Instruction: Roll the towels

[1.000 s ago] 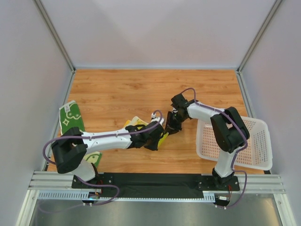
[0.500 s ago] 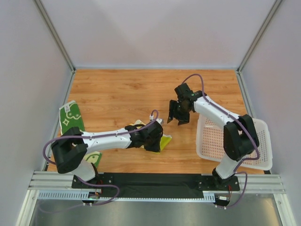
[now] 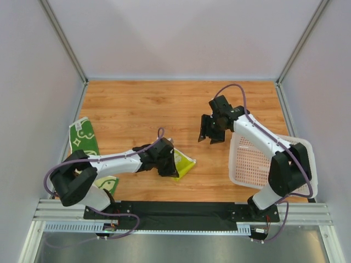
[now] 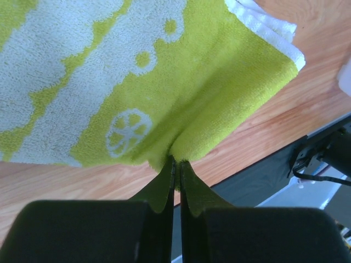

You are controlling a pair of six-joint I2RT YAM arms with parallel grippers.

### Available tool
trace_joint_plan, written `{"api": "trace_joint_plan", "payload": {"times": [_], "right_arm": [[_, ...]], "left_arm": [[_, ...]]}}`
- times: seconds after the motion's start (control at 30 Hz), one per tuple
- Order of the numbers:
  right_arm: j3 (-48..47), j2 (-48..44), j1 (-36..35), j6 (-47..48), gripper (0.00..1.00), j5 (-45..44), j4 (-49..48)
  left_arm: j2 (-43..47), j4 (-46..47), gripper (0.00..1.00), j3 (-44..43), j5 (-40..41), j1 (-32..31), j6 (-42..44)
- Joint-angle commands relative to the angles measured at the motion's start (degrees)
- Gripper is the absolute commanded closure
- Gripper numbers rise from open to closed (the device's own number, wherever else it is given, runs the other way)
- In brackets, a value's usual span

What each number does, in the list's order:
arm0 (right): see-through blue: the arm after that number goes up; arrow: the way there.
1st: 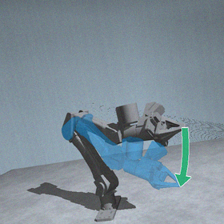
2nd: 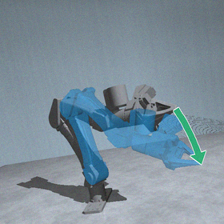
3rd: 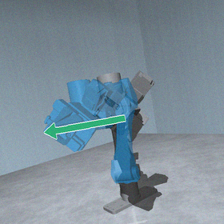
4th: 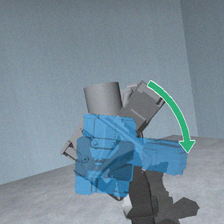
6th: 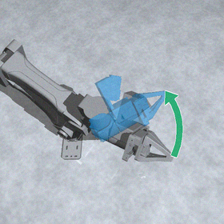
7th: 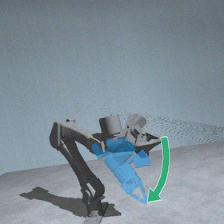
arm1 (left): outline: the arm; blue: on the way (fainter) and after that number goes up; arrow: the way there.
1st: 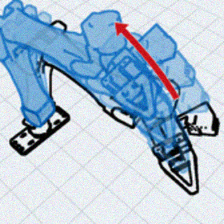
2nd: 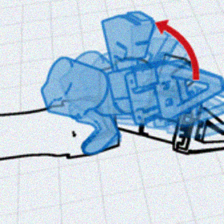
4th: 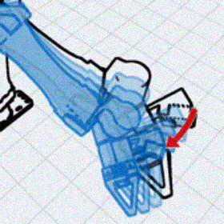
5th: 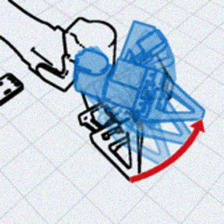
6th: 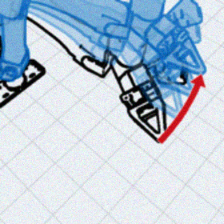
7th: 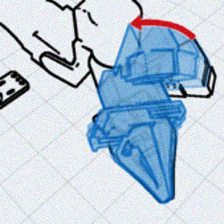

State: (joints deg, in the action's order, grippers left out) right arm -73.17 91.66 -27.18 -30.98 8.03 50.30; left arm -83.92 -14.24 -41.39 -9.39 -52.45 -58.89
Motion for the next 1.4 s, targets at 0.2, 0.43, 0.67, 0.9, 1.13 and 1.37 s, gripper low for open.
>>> {"api": "trace_joint_plan", "payload": {"times": [0.2, 0.43, 0.67, 0.9, 1.13, 1.37], "right_arm": [[12.2, -11.5, -2.7, 2.3, 0.39, 12.9, -12.0], [21.7, -13.9, -7.2, 0.3, 0.43, 14.8, -20.4], [26.5, -11.4, -10.1, -0.8, 0.42, 14.8, -28.7], [28.3, -6.0, -11.8, -1.1, 0.4, 14.2, -36.1], [27.5, 0.9, -11.8, -2.7, 0.4, 15.1, -40.9], [28.0, 5.8, -11.8, -5.3, 0.44, 17.0, -47.1]], "left_arm": [[2.0, 0.6, 0.95, 1.8, -2.7, 3.7, -4.6], [-0.8, -3.1, 0.95, 1.8, -3.4, 6.2, -6.6], [-3.5, -4.9, 0.94, 1.5, -5.0, 8.0, -6.5], [-6.5, -6.9, 0.89, -0.8, -5.5, 8.7, -3.9], [-7.4, -6.2, 0.87, -1.3, -6.0, 8.9, -3.4], [-7.9, -6.0, 0.86, -1.2, -6.6, 9.1, -2.9]]}}
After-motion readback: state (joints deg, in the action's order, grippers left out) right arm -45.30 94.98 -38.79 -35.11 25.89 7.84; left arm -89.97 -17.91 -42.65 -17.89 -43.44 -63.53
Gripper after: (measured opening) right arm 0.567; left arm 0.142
